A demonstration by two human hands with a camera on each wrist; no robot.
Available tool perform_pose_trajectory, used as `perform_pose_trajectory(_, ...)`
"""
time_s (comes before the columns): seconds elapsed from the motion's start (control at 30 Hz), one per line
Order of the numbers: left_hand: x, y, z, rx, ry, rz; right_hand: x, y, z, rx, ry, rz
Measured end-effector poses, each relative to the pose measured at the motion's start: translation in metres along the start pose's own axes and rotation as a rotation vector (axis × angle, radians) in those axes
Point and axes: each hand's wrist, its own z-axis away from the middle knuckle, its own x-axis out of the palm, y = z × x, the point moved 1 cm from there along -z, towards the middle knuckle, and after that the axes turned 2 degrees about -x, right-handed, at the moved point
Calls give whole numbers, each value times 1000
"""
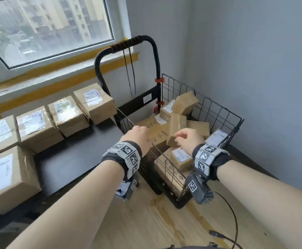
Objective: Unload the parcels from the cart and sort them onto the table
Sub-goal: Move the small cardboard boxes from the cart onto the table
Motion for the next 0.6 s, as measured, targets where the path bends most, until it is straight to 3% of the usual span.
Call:
perform_pose_trajectory(0.23,13,72,-42,36,-51,-25,-63,43,-19,55,86,-38)
perform_pose_trajectory(0.6,22,84,-167,66,-150,-32,-82,48,-112,161,88,-32)
